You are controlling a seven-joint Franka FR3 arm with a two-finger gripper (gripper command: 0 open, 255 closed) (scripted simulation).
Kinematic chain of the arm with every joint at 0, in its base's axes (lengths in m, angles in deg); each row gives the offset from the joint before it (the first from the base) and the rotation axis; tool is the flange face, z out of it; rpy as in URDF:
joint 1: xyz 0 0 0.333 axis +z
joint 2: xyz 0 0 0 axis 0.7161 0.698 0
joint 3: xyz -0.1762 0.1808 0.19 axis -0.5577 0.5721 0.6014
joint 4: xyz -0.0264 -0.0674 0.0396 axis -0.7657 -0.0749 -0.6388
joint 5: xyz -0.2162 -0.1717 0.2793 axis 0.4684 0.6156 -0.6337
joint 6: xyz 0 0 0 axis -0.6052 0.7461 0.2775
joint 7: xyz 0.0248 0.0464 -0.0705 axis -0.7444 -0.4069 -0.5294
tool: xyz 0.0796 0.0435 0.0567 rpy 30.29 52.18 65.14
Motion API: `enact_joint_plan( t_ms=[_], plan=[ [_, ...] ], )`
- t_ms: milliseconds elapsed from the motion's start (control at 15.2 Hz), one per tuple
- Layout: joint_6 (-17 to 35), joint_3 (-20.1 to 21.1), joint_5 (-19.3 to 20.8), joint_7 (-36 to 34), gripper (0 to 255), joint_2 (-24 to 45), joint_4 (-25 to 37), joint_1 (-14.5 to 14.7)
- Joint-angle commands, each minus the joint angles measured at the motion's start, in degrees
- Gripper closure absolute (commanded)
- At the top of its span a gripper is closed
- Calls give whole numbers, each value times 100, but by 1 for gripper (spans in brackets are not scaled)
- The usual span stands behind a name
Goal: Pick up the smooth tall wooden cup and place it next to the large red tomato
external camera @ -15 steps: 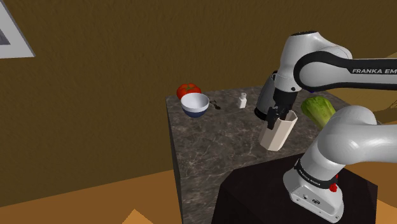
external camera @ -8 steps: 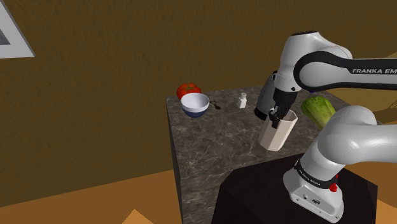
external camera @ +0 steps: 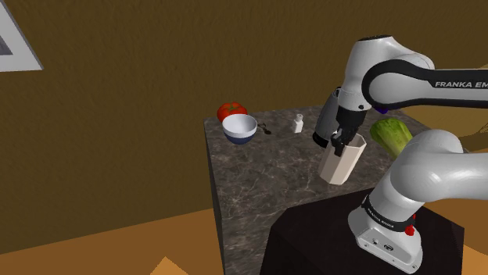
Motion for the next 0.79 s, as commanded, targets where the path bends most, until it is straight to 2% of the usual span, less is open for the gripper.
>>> enact_joint_plan(
  t_ms=[0,726],
  plan=[
    [-153,-7,10,2,255,-29,124,-6],
    [-959,-31,37,-7,255,36,995,-22]
  ],
)
